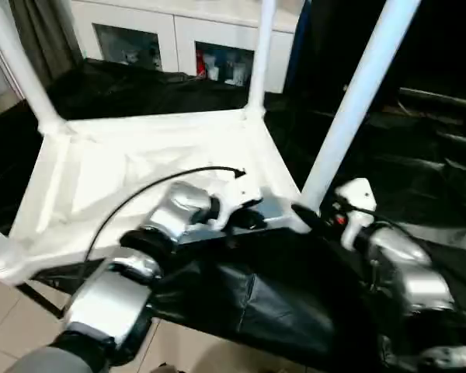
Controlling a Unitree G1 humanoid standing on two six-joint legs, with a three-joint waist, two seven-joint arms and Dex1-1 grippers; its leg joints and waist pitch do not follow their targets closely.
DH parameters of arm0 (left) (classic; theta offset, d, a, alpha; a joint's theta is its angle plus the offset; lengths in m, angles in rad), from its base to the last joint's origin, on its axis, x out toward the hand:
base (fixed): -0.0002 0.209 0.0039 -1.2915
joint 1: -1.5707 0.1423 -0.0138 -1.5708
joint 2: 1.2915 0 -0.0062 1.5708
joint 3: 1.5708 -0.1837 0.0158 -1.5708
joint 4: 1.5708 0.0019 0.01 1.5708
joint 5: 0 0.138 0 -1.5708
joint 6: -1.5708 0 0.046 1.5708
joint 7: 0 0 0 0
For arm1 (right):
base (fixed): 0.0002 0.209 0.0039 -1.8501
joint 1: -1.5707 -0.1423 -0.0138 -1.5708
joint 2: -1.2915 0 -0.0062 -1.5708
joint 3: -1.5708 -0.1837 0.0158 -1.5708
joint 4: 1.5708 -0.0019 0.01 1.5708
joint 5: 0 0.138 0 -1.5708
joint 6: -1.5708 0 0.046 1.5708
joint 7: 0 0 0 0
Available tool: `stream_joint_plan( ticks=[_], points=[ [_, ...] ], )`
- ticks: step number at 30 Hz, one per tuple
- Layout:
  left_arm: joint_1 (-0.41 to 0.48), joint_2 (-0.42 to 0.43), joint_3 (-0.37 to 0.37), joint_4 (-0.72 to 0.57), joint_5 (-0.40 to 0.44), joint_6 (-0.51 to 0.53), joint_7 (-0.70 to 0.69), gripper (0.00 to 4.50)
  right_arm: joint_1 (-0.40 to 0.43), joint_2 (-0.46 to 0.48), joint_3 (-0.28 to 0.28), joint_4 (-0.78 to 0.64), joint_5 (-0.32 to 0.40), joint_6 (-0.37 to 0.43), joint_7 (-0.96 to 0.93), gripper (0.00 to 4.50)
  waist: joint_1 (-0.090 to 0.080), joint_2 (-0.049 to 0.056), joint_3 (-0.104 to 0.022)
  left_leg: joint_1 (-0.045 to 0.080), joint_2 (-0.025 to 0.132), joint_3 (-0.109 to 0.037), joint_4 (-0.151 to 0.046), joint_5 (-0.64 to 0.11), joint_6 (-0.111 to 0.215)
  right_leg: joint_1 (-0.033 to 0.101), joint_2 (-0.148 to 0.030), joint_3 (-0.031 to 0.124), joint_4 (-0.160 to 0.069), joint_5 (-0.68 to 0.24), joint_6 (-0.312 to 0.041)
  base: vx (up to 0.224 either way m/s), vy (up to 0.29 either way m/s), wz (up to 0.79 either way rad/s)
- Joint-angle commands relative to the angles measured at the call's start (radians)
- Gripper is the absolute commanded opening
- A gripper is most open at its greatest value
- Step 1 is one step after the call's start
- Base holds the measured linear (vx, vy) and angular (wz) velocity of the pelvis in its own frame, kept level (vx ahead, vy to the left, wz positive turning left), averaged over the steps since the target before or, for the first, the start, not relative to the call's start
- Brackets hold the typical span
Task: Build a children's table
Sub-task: Rotate leg to tighten
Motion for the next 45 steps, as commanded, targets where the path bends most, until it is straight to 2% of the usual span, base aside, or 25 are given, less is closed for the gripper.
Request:
stream_joint_plan(
  ticks=[1, 3, 4, 5, 7, 10, 17, 18, 20, 21, 23, 24, 26, 27, 28, 31, 32, 33, 35, 39, 41, 42, 43, 44, 45],
  points=[
    [0.026, 0.002, -0.037, -0.031, -0.008, -0.014, -0.108, 0.0, 0.003, -0.003, 0.07, -0.031, 0.028, 0.029, 0.122, 2.74, 0.006, -0.011, -0.051, 0.006, 0.04, -0.014, -0.058, -0.189, 0.126, 0.047, -0.054, 0.028, -0.053, -0.117, -0.269, 0.0, 0.0, 0.0],
    [0.046, 0.033, -0.048, -0.069, -0.021, 0.007, -0.185, 0.0, -0.003, -0.027, 0.074, -0.026, 0.037, 0.028, 0.173, 2.74, 0.015, -0.014, -0.049, 0.008, 0.046, -0.011, -0.059, -0.185, 0.118, 0.046, -0.052, 0.026, -0.048, -0.115, -0.284, 0.0, 0.0, 0.0],
    [0.046, 0.033, -0.048, -0.069, -0.021, 0.007, -0.185, 0.0, -0.003, -0.027, 0.074, -0.026, 0.037, 0.028, 0.173, 2.74, 0.018, -0.011, -0.049, 0.011, 0.048, -0.01, -0.059, -0.189, 0.115, 0.045, -0.053, 0.026, -0.048, -0.119, -0.286, 0.0, 0.0, 0.0],
    [0.053, 0.044, -0.051, -0.083, -0.025, 0.017, -0.21, 0.0, -0.007, -0.034, 0.076, -0.021, 0.041, 0.029, 0.191, 2.74, 0.019, -0.015, -0.048, 0.011, 0.048, -0.009, -0.059, -0.192, 0.112, 0.043, -0.052, 0.026, -0.048, -0.123, -0.287, 0.0, 0.0, 0.0],
    [0.069, 0.062, -0.051, -0.112, -0.034, 0.025, -0.235, 0.0, -0.014, -0.047, 0.088, -0.014, 0.041, 0.032, 0.231, 2.74, 0.027, -0.011, -0.047, 0.016, 0.051, -0.007, -0.06, -0.212, 0.096, 0.04, -0.053, 0.028, -0.048, -0.138, -0.29, 0.0, 0.0, 0.0],
    [0.084, 0.076, -0.043, -0.135, -0.046, 0.019, -0.237, 0.0, -0.019, -0.06, 0.098, -0.01, 0.044, 0.044, 0.274, 2.41, 0.037, -0.014, -0.046, 0.016, 0.05, -0.007, -0.062, -0.216, 0.08, 0.04, -0.055, 0.03, -0.048, -0.159, -0.275, 0.0, 0.0, 0.0],
    [0.107, 0.083, -0.022, -0.167, -0.058, 0.013, -0.194, 0.0, -0.008, -0.06, 0.108, 0.002, 0.055, 0.053, 0.306, 2.17, 0.04, -0.014, -0.048, 0.014, 0.045, -0.007, -0.059, -0.195, 0.077, 0.042, -0.053, 0.03, -0.045, -0.132, -0.268, 0.0, 0.0, 0.0],
    [0.108, 0.075, -0.007, -0.161, -0.06, 0.015, -0.153, 0.0, 0.011, -0.052, 0.104, -0.009, 0.055, 0.06, 0.284, 2.15, 0.04, -0.01, -0.047, 0.015, 0.046, -0.007, -0.06, -0.198, 0.075, 0.041, -0.054, 0.03, -0.046, -0.138, -0.267, 0.0, 0.0, 0.0],
    [0.104, 0.065, 0.002, -0.147, -0.058, 0.014, -0.115, 0.0, 0.019, -0.044, 0.098, -0.01, 0.054, 0.064, 0.258, 2.13, 0.039, -0.013, -0.047, 0.014, 0.045, -0.007, -0.06, -0.199, 0.073, 0.042, -0.053, 0.031, -0.047, -0.139, -0.264, 0.0, 0.0, 0.0],
    [0.097, 0.055, 0.012, -0.13, -0.056, 0.013, -0.073, 0.0, 0.024, -0.032, 0.091, -0.007, 0.047, 0.067, 0.221, 2.12, 0.04, -0.001, -0.047, 0.016, 0.044, -0.008, -0.06, -0.207, 0.068, 0.04, -0.054, 0.031, -0.049, -0.146, -0.263, 0.0, 0.0, 0.0],
    [0.08, 0.029, 0.027, -0.092, -0.049, 0.01, 0.017, 0.0, 0.029, -0.005, 0.075, 0.01, 0.022, 0.065, 0.123, 2.11, 0.034, -0.011, -0.045, 0.015, 0.041, -0.009, -0.063, -0.236, 0.053, 0.038, -0.054, 0.032, -0.056, -0.197, -0.246, 0.0, 0.0, 0.0],
    [0.065, 0.007, 0.031, -0.068, -0.04, 0.013, 0.079, 0.0, 0.031, 0.024, 0.063, 0.031, -0.004, 0.062, 0.032, 2.09, 0.031, -0.004, -0.045, 0.017, 0.04, -0.013, -0.066, -0.257, 0.038, 0.037, -0.056, 0.033, -0.062, -0.248, -0.231, 0.0, 0.0, 0.0],
    [0.058, -0.005, 0.029, -0.057, -0.034, 0.016, 0.107, 0.0, 0.031, 0.042, 0.058, 0.042, -0.017, 0.061, -0.016, 2.07, 0.028, -0.009, -0.044, 0.019, 0.038, -0.013, -0.067, -0.277, 0.029, 0.035, -0.057, 0.032, -0.069, -0.293, -0.217, 0.0, 0.0, 0.0],
    [0.042, -0.03, 0.027, -0.033, -0.024, 0.023, 0.158, 0.0, 0.03, 0.082, 0.049, 0.062, -0.034, 0.072, -0.107, 2.05, 0.024, -0.004, -0.042, 0.019, 0.037, -0.016, -0.07, -0.303, 0.014, 0.032, -0.055, 0.034, -0.075, -0.35, -0.191, 0.0, 0.0, 0.0],
    [0.035, -0.042, 0.024, -0.022, -0.019, 0.026, 0.177, 0.0, 0.027, 0.101, 0.044, 0.073, -0.044, 0.072, -0.155, 2.04, 0.023, -0.001, -0.042, 0.02, 0.036, -0.017, -0.071, -0.31, 0.01, 0.032, -0.055, 0.034, -0.077, -0.362, -0.185, 0.0, 0.0, 0.0],
    [0.02, -0.068, 0.015, 0.0, -0.006, 0.03, 0.221, 0.0, 0.015, 0.144, 0.031, 0.101, -0.064, 0.072, -0.26, 2.02, 0.017, -0.002, -0.041, 0.022, 0.035, -0.019, -0.074, -0.34, 0.003, 0.029, -0.054, 0.032, -0.083, -0.399, -0.169, 0.0, 0.0, 0.0],
    [0.007, -0.092, 0.007, 0.02, 0.004, 0.033, 0.258, 0.0, 0.0, 0.18, 0.02, 0.126, -0.078, 0.075, -0.352, 2.02, 0.011, 0.012, -0.04, 0.024, 0.035, -0.021, -0.075, -0.359, -0.003, 0.025, -0.054, 0.033, -0.086, -0.411, -0.167, 0.0, 0.0, 0.0],
    [-0.004, -0.112, 0.003, 0.038, 0.013, 0.034, 0.287, 0.0, -0.013, 0.209, 0.01, 0.145, -0.091, 0.079, -0.424, 2.01, 0.0, 0.005, -0.039, 0.02, 0.032, -0.023, -0.077, -0.379, -0.014, 0.026, -0.051, 0.031, -0.088, -0.435, -0.156, 0.0, 0.0, 0.0],
    [-0.02, -0.15, -0.009, 0.067, 0.025, 0.036, 0.315, 0.0, -0.048, 0.26, 0.009, 0.18, -0.118, 0.068, -0.526, 2.01, -0.012, 0.011, -0.038, 0.026, 0.031, -0.028, -0.079, -0.418, -0.029, 0.018, -0.051, 0.029, -0.096, -0.489, -0.14, 0.0, 0.0, 0.0],
    [-0.034, -0.171, -0.018, 0.089, 0.03, 0.03, 0.318, 0.0, -0.078, 0.285, 0.031, 0.192, -0.141, 0.029, -0.537, 2.01, -0.021, 0.007, -0.036, 0.031, 0.029, -0.031, -0.077, -0.474, -0.017, 0.014, -0.051, 0.026, -0.109, -0.545, -0.119, 0.0, 0.0, 0.0],
    [-0.035, -0.17, -0.018, 0.089, 0.028, 0.029, 0.313, 0.0, -0.08, 0.281, 0.037, 0.191, -0.143, 0.022, -0.523, 2.56, -0.022, 0.005, -0.035, 0.031, 0.029, -0.032, -0.077, -0.479, -0.007, 0.013, -0.052, 0.026, -0.111, -0.55, -0.118, 0.0, 0.0, 0.0],
    [-0.036, -0.156, -0.015, 0.088, 0.022, 0.018, 0.285, 0.0, -0.087, 0.268, 0.031, 0.189, -0.128, 0.016, -0.48, 2.69, -0.022, -0.003, -0.036, 0.026, 0.031, -0.032, -0.079, -0.467, 0.0, 0.016, -0.052, 0.026, -0.109, -0.537, -0.121, 0.0, 0.0, 0.0],
    [-0.035, -0.153, -0.014, 0.087, 0.021, 0.017, 0.28, 0.0, -0.087, 0.265, 0.03, 0.188, -0.126, 0.013, -0.473, 2.71, -0.022, -0.003, -0.036, 0.026, 0.031, -0.032, -0.079, -0.467, 0.0, 0.016, -0.052, 0.026, -0.109, -0.537, -0.121, 0.0, 0.0, 0.0],
    [-0.033, -0.143, -0.014, 0.085, 0.018, 0.004, 0.253, 0.0, -0.089, 0.248, 0.031, 0.185, -0.123, 0.001, -0.438, 2.9, -0.02, 0.003, -0.037, 0.025, 0.032, -0.033, -0.08, -0.457, 0.003, 0.018, -0.054, 0.028, -0.105, -0.519, -0.127, 0.0, 0.0, 0.0],
    [-0.027, -0.131, -0.015, 0.08, 0.014, -0.011, 0.219, 0.0, -0.085, 0.226, 0.035, 0.174, -0.112, 0.002, -0.38, 2.9, -0.022, -0.004, -0.037, 0.02, 0.033, -0.032, -0.081, -0.448, 0.008, 0.022, -0.053, 0.027, -0.103, -0.502, -0.132, 0.0, 0.0, 0.0]
  ],
)
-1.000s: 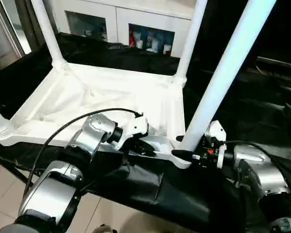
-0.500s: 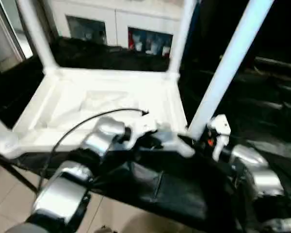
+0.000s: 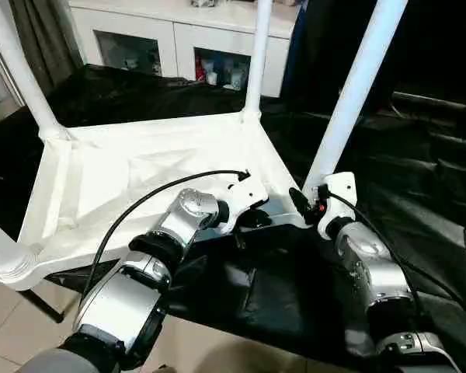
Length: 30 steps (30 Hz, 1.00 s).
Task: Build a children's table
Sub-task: Rotate leg to tighten
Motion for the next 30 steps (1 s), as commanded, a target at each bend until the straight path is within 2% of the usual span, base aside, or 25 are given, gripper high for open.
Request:
stream_joint_plan(
  ticks=[1, 2, 3, 5, 6, 8, 10, 12, 14, 17, 20, 21, 24, 28, 30],
  points=[
    [-0.001, -0.024, -0.019, -0.005, -0.011, -0.039, -0.066, 0.0, 0.017, 0.003, 0.089, 0.023, 0.022, 0.029, 0.146, 2.9, 0.0, -0.004, -0.038, 0.012, 0.038, -0.029, -0.083, -0.435, 0.017, 0.013, -0.053, 0.025, -0.096, -0.477, -0.146, 0.0, 0.0, 0.0],
    [0.006, -0.014, -0.02, -0.014, -0.016, -0.048, -0.095, 0.0, 0.024, -0.017, 0.097, 0.009, 0.034, 0.03, 0.197, 2.9, 0.001, -0.011, -0.038, 0.008, 0.039, -0.027, -0.082, -0.414, 0.028, 0.017, -0.054, 0.026, -0.092, -0.453, -0.155, 0.0, 0.0, 0.0],
    [0.018, 0.004, -0.023, -0.03, -0.024, -0.055, -0.144, 0.0, 0.039, -0.058, 0.107, -0.019, 0.059, 0.029, 0.299, 2.9, 0.006, -0.009, -0.039, 0.008, 0.04, -0.024, -0.08, -0.394, 0.041, 0.02, -0.055, 0.028, -0.09, -0.421, -0.165, 0.0, 0.0, 0.0],
    [0.024, 0.015, -0.027, -0.039, -0.027, -0.059, -0.173, 0.0, 0.048, -0.084, 0.114, -0.036, 0.072, 0.026, 0.357, 2.9, 0.007, -0.012, -0.038, 0.004, 0.04, -0.022, -0.079, -0.37, 0.053, 0.021, -0.056, 0.03, -0.086, -0.393, -0.177, 0.0, 0.0, 0.0],
    [0.039, 0.04, -0.037, -0.061, -0.031, -0.072, -0.233, 0.0, 0.066, -0.128, 0.12, -0.072, 0.097, 0.03, 0.45, 2.9, 0.012, -0.012, -0.043, -0.001, 0.043, -0.021, -0.076, -0.313, 0.068, 0.031, -0.056, 0.03, -0.075, -0.314, -0.2, 0.0, 0.0, 0.0],
    [0.044, 0.049, -0.041, -0.069, -0.032, -0.076, -0.253, 0.0, 0.072, -0.141, 0.121, -0.084, 0.105, 0.033, 0.48, 2.9, 0.015, -0.01, -0.044, 0.003, 0.043, -0.016, -0.072, -0.28, 0.083, 0.028, -0.055, 0.031, -0.068, -0.247, -0.23, 0.0, 0.0, 0.0],
    [0.06, 0.075, -0.044, -0.101, -0.048, -0.075, -0.328, 0.0, 0.085, -0.19, 0.121, -0.112, 0.134, 0.051, 0.589, 2.9, 0.016, -0.01, -0.047, -0.001, 0.043, -0.017, -0.071, -0.252, 0.087, 0.037, -0.055, 0.028, -0.062, -0.212, -0.243, 0.0, 0.0, 0.0],
    [0.075, 0.102, -0.047, -0.133, -0.064, -0.066, -0.395, 0.0, 0.096, -0.234, 0.125, -0.129, 0.155, 0.062, 0.68, 2.9, 0.03, -0.003, -0.052, 0.0, 0.048, -0.011, -0.061, -0.172, 0.121, 0.04, -0.05, 0.026, -0.043, -0.056, -0.294, 0.0, 0.0, 0.0],
    [0.092, 0.133, -0.054, -0.164, -0.067, -0.059, -0.451, 0.0, 0.1, -0.261, 0.132, -0.133, 0.163, 0.061, 0.726, 2.9, 0.036, -0.002, -0.053, 0.0, 0.05, -0.008, -0.059, -0.154, 0.129, 0.039, -0.047, 0.023, -0.034, -0.008, -0.313, 0.0, 0.0, 0.0],
    [0.105, 0.16, -0.06, -0.188, -0.067, -0.05, -0.49, 0.0, 0.104, -0.273, 0.139, -0.137, 0.166, 0.066, 0.748, 2.9, 0.039, 0.001, -0.051, 0.003, 0.05, -0.006, -0.06, -0.178, 0.122, 0.037, -0.048, 0.023, -0.037, -0.032, -0.319, 0.0, 0.0, 0.0],
    [0.111, 0.177, -0.058, -0.197, -0.069, -0.048, -0.503, 0.0, 0.109, -0.278, 0.143, -0.146, 0.166, 0.074, 0.759, 2.9, 0.043, 0.002, -0.049, 0.005, 0.052, -0.007, -0.064, -0.214, 0.095, 0.035, -0.049, 0.024, -0.041, -0.09, -0.303, 0.0, 0.0, 0.0],
    [0.113, 0.181, -0.055, -0.2, -0.07, -0.047, -0.503, 0.0, 0.111, -0.279, 0.143, -0.15, 0.169, 0.078, 0.765, 2.65, 0.042, 0.0, -0.047, 0.005, 0.052, -0.006, -0.066, -0.226, 0.085, 0.034, -0.05, 0.025, -0.044, -0.117, -0.296, 0.0, 0.0, 0.0],
    [0.118, 0.188, -0.05, -0.214, -0.073, -0.043, -0.489, 0.0, 0.116, -0.279, 0.143, -0.158, 0.178, 0.089, 0.778, 2.54, 0.048, -0.001, -0.046, 0.006, 0.051, -0.007, -0.067, -0.234, 0.068, 0.034, -0.052, 0.026, -0.048, -0.159, -0.279, 0.0, 0.0, 0.0],
    [0.108, 0.174, -0.03, -0.186, -0.056, -0.074, -0.372, 0.0, 0.115, -0.259, 0.131, -0.15, 0.178, 0.091, 0.734, 2.41, 0.051, -0.003, -0.047, 0.005, 0.049, -0.006, -0.065, -0.22, 0.068, 0.032, -0.05, 0.026, -0.047, -0.148, -0.27, 0.0, 0.0, 0.0],
    [0.088, 0.152, -0.009, -0.148, -0.039, -0.058, -0.238, 0.0, 0.099, -0.221, 0.119, -0.108, 0.132, 0.095, 0.598, 2.39, 0.049, -0.004, -0.047, 0.009, 0.048, -0.007, -0.066, -0.231, 0.057, 0.028, -0.051, 0.027, -0.049, -0.167, -0.263, 0.0, 0.0, 0.0]
  ],
)
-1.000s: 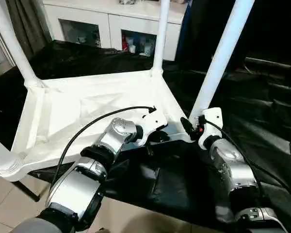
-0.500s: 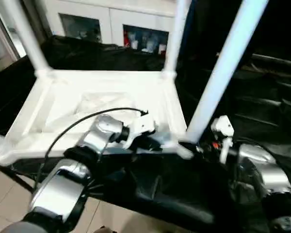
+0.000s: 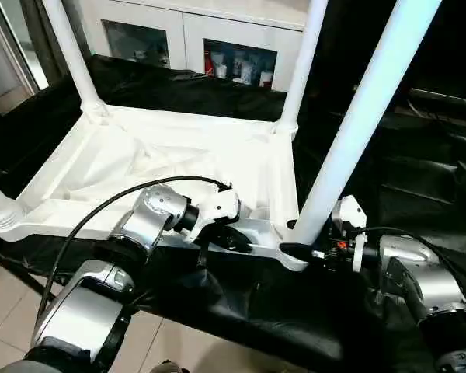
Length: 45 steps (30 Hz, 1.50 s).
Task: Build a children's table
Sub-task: Rotate leg to tighten
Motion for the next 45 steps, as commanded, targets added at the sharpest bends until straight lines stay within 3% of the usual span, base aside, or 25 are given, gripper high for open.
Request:
stream_joint_plan(
  ticks=[1, 4, 6, 9, 12, 16, 17, 18, 21, 26, 28, 29, 31, 33, 36, 38, 41, 42, 45],
  points=[
    [-0.014, -0.025, 0.028, 0.052, 0.017, 0.021, 0.163, 0.0, -0.005, 0.043, 0.004, 0.053, -0.038, 0.033, -0.121, 2.39, -0.005, -0.01, -0.046, 0.016, 0.039, -0.012, -0.066, -0.255, 0.047, 0.036, -0.054, 0.029, -0.063, -0.219, -0.245, 0.0, 0.0, 0.0],
    [-0.036, -0.074, 0.049, 0.089, 0.014, 0.055, 0.271, 0.0, -0.034, 0.12, -0.029, 0.157, -0.088, 0.031, -0.356, 2.36, -0.017, -0.007, -0.041, 0.014, 0.036, -0.021, -0.076, -0.308, 0.006, 0.033, -0.057, 0.028, -0.078, -0.376, -0.192, 0.0, 0.0, 0.0],
    [-0.047, -0.099, 0.048, 0.107, 0.021, 0.067, 0.323, 0.0, -0.048, 0.162, -0.05, 0.184, -0.091, 0.038, -0.457, 2.34, -0.032, -0.01, -0.041, 0.016, 0.036, -0.026, -0.079, -0.343, -0.009, 0.03, -0.055, 0.027, -0.084, -0.418, -0.163, 0.0, 0.0, 0.0],
    [-0.075, -0.159, 0.052, 0.151, 0.029, 0.087, 0.44, 0.0, -0.075, 0.247, -0.086, 0.214, -0.09, 0.059, -0.633, 2.12, -0.044, -0.006, -0.039, 0.02, 0.032, -0.026, -0.079, -0.379, -0.011, 0.021, -0.053, 0.029, -0.093, -0.454, -0.152, 0.0, 0.0, 0.0],
    [-0.08, -0.17, 0.052, 0.157, 0.03, 0.089, 0.452, 0.0, -0.079, 0.26, -0.087, 0.216, -0.093, 0.058, -0.653, 2.09, -0.048, -0.009, -0.04, 0.02, 0.032, -0.029, -0.08, -0.389, -0.011, 0.023, -0.052, 0.027, -0.095, -0.468, -0.141, 0.0, 0.0, 0.0],
    [-0.093, -0.236, 0.032, 0.169, 0.036, 0.091, 0.463, 0.0, -0.101, 0.326, -0.071, 0.23, -0.142, 0.01, -0.762, 2.09, -0.055, -0.004, -0.041, 0.019, 0.031, -0.029, -0.081, -0.394, -0.009, 0.02, -0.051, 0.029, -0.098, -0.453, -0.14, 0.0, 0.0, 0.0],
    [-0.091, -0.238, 0.029, 0.167, 0.035, 0.095, 0.452, 0.0, -0.1, 0.325, -0.068, 0.228, -0.142, -0.004, -0.757, 2.41, -0.054, -0.005, -0.041, 0.019, 0.031, -0.028, -0.079, -0.396, -0.005, 0.02, -0.051, 0.03, -0.097, -0.443, -0.142, 0.0, 0.0, 0.0],
    [-0.089, -0.239, 0.026, 0.166, 0.036, 0.095, 0.442, 0.0, -0.096, 0.323, -0.068, 0.224, -0.138, -0.019, -0.743, 2.73, -0.053, -0.005, -0.041, 0.018, 0.032, -0.028, -0.08, -0.398, 0.003, 0.021, -0.05, 0.03, -0.097, -0.427, -0.146, 0.0, 0.0, 0.0],
    [-0.079, -0.223, 0.016, 0.165, 0.039, 0.097, 0.399, 0.0, -0.081, 0.299, -0.056, 0.19, -0.128, -0.04, -0.67, 2.92, -0.051, -0.005, -0.042, 0.019, 0.033, -0.025, -0.079, -0.394, 0.012, 0.022, -0.05, 0.032, -0.095, -0.399, -0.157, 0.0, 0.0, 0.0],
    [-0.054, -0.167, -0.013, 0.143, 0.046, 0.096, 0.253, 0.0, -0.048, 0.174, -0.031, 0.134, -0.099, -0.069, -0.42, 2.92, -0.043, -0.009, -0.046, 0.012, 0.035, -0.021, -0.073, -0.323, 0.049, 0.035, -0.051, 0.033, -0.08, -0.27, -0.193, 0.0, 0.0, 0.0],
    [-0.04, -0.135, -0.024, 0.117, 0.036, 0.095, 0.163, 0.0, -0.013, 0.106, -0.009, 0.063, -0.056, -0.05, -0.266, 2.92, -0.035, -0.012, -0.05, 0.007, 0.036, -0.018, -0.066, -0.248, 0.091, 0.047, -0.053, 0.032, -0.069, -0.173, -0.223, 0.0, 0.0, 0.0],
    [-0.04, -0.135, -0.024, 0.117, 0.036, 0.095, 0.163, 0.0, -0.013, 0.106, -0.009, 0.063, -0.056, -0.05, -0.266, 2.92, -0.035, -0.012, -0.05, 0.007, 0.036, -0.018, -0.066, -0.248, 0.091, 0.047, -0.053, 0.032, -0.069, -0.173, -0.223, 0.0, 0.0, 0.0],
    [-0.026, -0.097, -0.042, 0.091, 0.039, 0.092, 0.091, 0.0, 0.013, 0.052, 0.002, 0.017, -0.024, -0.031, -0.162, 2.92, -0.033, -0.011, -0.053, 0.005, 0.037, -0.016, -0.06, -0.194, 0.117, 0.048, -0.052, 0.03, -0.057, -0.085, -0.256, 0.0, 0.0, 0.0],
    [-0.016, -0.074, -0.043, 0.072, 0.031, 0.085, 0.047, 0.0, 0.03, 0.019, 0.009, -0.014, -0.002, -0.021, -0.09, 2.92, -0.029, -0.012, -0.053, 0.006, 0.039, -0.016, -0.059, -0.182, 0.13, 0.051, -0.051, 0.028, -0.052, -0.053, -0.28, 0.0, 0.0, 0.0],
    [0.008, -0.038, -0.043, 0.024, 0.006, 0.084, -0.037, 0.0, 0.053, -0.017, 0.017, -0.049, 0.028, -0.005, 0.002, 2.92, -0.022, -0.014, -0.049, 0.008, 0.043, -0.013, -0.062, -0.202, 0.124, 0.049, -0.05, 0.026, -0.055, -0.095, -0.281, 0.0, 0.0, 0.0],
    [0.025, -0.012, -0.044, -0.011, -0.007, 0.082, -0.089, 0.0, 0.059, -0.036, 0.024, -0.057, 0.039, -0.001, 0.047, 2.92, -0.018, -0.01, -0.047, 0.008, 0.046, -0.013, -0.065, -0.222, 0.11, 0.047, -0.051, 0.026, -0.057, -0.144, -0.273, 0.0, 0.0, 0.0],
    [0.049, 0.015, -0.041, -0.065, -0.028, 0.102, -0.133, 0.0, 0.064, -0.05, 0.033, -0.068, 0.05, 0.014, 0.09, 2.92, -0.016, -0.015, -0.045, 0.012, 0.048, -0.011, -0.068, -0.256, 0.08, 0.04, -0.051, 0.027, -0.062, -0.213, -0.26, 0.0, 0.0, 0.0],
    [0.049, 0.015, -0.041, -0.065, -0.028, 0.102, -0.133, 0.0, 0.064, -0.05, 0.033, -0.068, 0.05, 0.014, 0.09, 2.67, -0.014, -0.013, -0.046, 0.013, 0.049, -0.012, -0.068, -0.256, 0.075, 0.041, -0.052, 0.028, -0.06, -0.21, -0.26, 0.0, 0.0, 0.0],
    [0.063, 0.024, -0.034, -0.097, -0.039, 0.11, -0.14, 0.0, 0.068, -0.055, 0.036, -0.078, 0.062, 0.031, 0.119, 2.58, -0.009, -0.016, -0.046, 0.01, 0.048, -0.012, -0.068, -0.23, 0.071, 0.041, -0.052, 0.029, -0.056, -0.183, -0.252, 0.0, 0.0, 0.0]
  ],
)
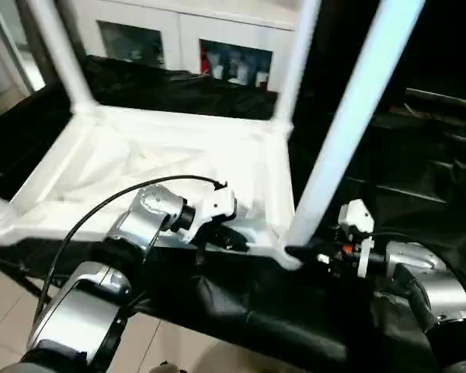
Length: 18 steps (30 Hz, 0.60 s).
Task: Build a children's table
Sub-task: Rotate leg to tighten
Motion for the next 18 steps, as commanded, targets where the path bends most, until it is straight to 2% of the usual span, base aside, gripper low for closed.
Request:
stream_joint_plan(
  ticks=[1, 4, 8, 11, 12, 13, 14, 16, 17, 18],
  points=[
    [0.028, -0.009, -0.023, -0.005, -0.007, 0.019, -0.024, 0.0, 0.012, -0.006, 0.017, -0.017, 0.015, 0.023, 0.033, 2.54, 0.005, -0.011, -0.046, 0.011, 0.047, -0.012, -0.065, -0.223, 0.072, 0.041, -0.052, 0.029, -0.053, -0.172, -0.253, 0.0, 0.0, 0.0],
    [0.037, -0.009, -0.02, -0.022, -0.008, 0.025, -0.02, 0.0, 0.012, -0.007, 0.02, -0.017, 0.023, 0.032, 0.046, 2.38, 0.009, -0.014, -0.048, 0.01, 0.044, -0.009, -0.06, -0.191, 0.085, 0.042, -0.052, 0.029, -0.049, -0.135, -0.257, 0.0, 0.0, 0.0],
    [0.036, -0.016, -0.016, -0.017, 0.0, 0.021, 0.03, 0.0, 0.012, -0.004, 0.02, -0.008, 0.023, 0.039, 0.041, 2.37, 0.012, -0.014, -0.048, 0.011, 0.044, -0.009, -0.059, -0.188, 0.088, 0.041, -0.051, 0.029, -0.05, -0.143, -0.254, 0.0, 0.0, 0.0],
    [0.004, -0.055, 0.011, 0.05, 0.026, 0.005, 0.201, 0.0, 0.018, 0.031, 0.013, 0.028, -0.024, 0.038, -0.078, 2.37, 0.012, -0.016, -0.044, 0.012, 0.042, -0.009, -0.061, -0.211, 0.081, 0.037, -0.052, 0.029, -0.058, -0.197, -0.238, 0.0, 0.0, 0.0],
    [-0.011, -0.076, 0.022, 0.078, 0.036, 0.008, 0.277, 0.0, 0.015, 0.066, 0.004, 0.061, -0.056, 0.028, -0.179, 2.36, 0.011, -0.015, -0.042, 0.019, 0.041, -0.01, -0.063, -0.249, 0.057, 0.028, -0.054, 0.032, -0.068, -0.27, -0.22, 0.0, 0.0, 0.0],
    [-0.021, -0.091, 0.028, 0.096, 0.042, 0.01, 0.327, 0.0, 0.012, 0.091, -0.003, 0.084, -0.077, 0.022, -0.247, 2.36, 0.009, -0.016, -0.042, 0.021, 0.04, -0.011, -0.065, -0.269, 0.048, 0.026, -0.054, 0.032, -0.071, -0.3, -0.212, 0.0, 0.0, 0.0],
    [-0.026, -0.1, 0.031, 0.105, 0.045, 0.013, 0.354, 0.0, 0.008, 0.107, -0.009, 0.1, -0.091, 0.016, -0.296, 2.36, 0.003, -0.017, -0.038, 0.018, 0.037, -0.017, -0.07, -0.303, 0.025, 0.029, -0.056, 0.029, -0.079, -0.383, -0.182, 0.0, 0.0, 0.0],
    [-0.038, -0.129, 0.037, 0.126, 0.053, 0.024, 0.423, 0.0, -0.004, 0.153, -0.034, 0.139, -0.109, 0.02, -0.421, 2.28, -0.006, -0.018, -0.038, 0.017, 0.037, -0.025, -0.077, -0.347, 0.0, 0.029, -0.057, 0.026, -0.088, -0.474, -0.138, -0.053, 0.009, -0.07],
    [-0.038, -0.129, 0.037, 0.126, 0.053, 0.024, 0.423, 0.0, -0.004, 0.153, -0.034, 0.139, -0.109, 0.02, -0.421, 2.28, -0.011, -0.018, -0.036, 0.019, 0.038, -0.026, -0.078, -0.361, -0.006, 0.024, -0.056, 0.027, -0.091, -0.491, -0.129, 0.0, 0.0, 0.0],
    [-0.052, -0.17, 0.04, 0.146, 0.057, 0.041, 0.494, 0.0, -0.019, 0.216, -0.07, 0.169, -0.118, 0.042, -0.577, 2.18, -0.024, -0.019, -0.035, 0.025, 0.035, -0.031, -0.078, -0.415, -0.018, 0.014, -0.056, 0.025, -0.1, -0.555, -0.109, 0.0, 0.0, 0.0]
  ],
)
